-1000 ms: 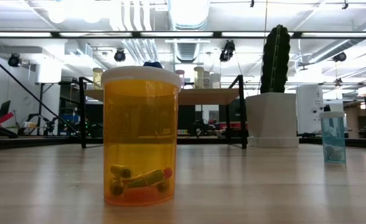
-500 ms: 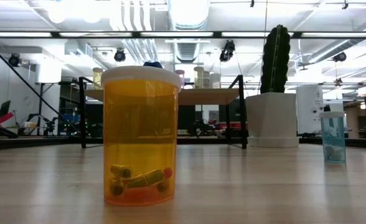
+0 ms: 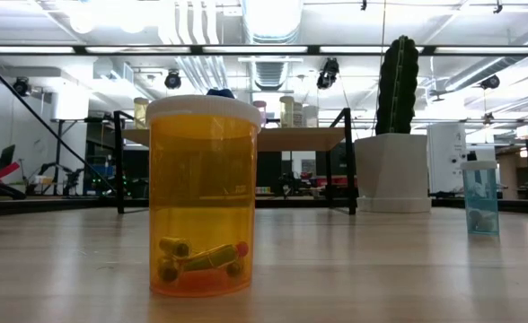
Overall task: Pick and place medicine bottles onto shelf by color
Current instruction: Put the orange pill bottle on the shelf
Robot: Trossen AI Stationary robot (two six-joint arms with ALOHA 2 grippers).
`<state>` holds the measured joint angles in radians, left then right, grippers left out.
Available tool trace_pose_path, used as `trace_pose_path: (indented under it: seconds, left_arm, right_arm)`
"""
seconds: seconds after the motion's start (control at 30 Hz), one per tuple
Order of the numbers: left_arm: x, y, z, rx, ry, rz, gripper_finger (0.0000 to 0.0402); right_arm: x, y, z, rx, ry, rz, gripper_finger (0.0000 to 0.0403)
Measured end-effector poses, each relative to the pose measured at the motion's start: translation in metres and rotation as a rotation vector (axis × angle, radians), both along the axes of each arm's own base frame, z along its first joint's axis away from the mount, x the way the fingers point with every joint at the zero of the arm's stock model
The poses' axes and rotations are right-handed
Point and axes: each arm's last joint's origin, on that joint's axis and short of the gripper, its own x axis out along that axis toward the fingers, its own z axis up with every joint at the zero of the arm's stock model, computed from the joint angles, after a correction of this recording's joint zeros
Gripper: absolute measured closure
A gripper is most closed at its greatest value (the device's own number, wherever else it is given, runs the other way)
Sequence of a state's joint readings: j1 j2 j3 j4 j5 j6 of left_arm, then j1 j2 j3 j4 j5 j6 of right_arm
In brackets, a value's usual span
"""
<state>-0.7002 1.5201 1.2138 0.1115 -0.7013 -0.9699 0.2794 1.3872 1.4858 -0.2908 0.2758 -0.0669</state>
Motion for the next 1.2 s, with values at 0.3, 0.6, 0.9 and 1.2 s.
trace_pose_path:
  seconds: [0.3, 0.6, 0.9, 1.2]
  left_arm:
    - [-0.013, 0.0, 0.012, -0.144, 0.41, -0.205, 0.0237]
    - [-0.006, -0.021, -0.008, -0.35, 0.97, -0.274, 0.0237]
    - [0.047, -0.026, -0.03, -0.023, 0.905, -0.337, 0.0238]
    - [0.053, -0.022, -0.029, 0.5, 0.762, -0.443, 0.0237]
  right_arm:
    - [-0.024, -0.007, -0.021, 0.094, 0.012, -0.032, 0.02]
    - [-0.029, -0.005, -0.031, 0.106, 0.032, -0.029, 0.02]
    - [-0.029, -0.005, -0.042, 0.077, 0.059, -0.025, 0.02]
    - [-0.029, -0.005, -0.044, 0.054, 0.066, -0.018, 0.02]
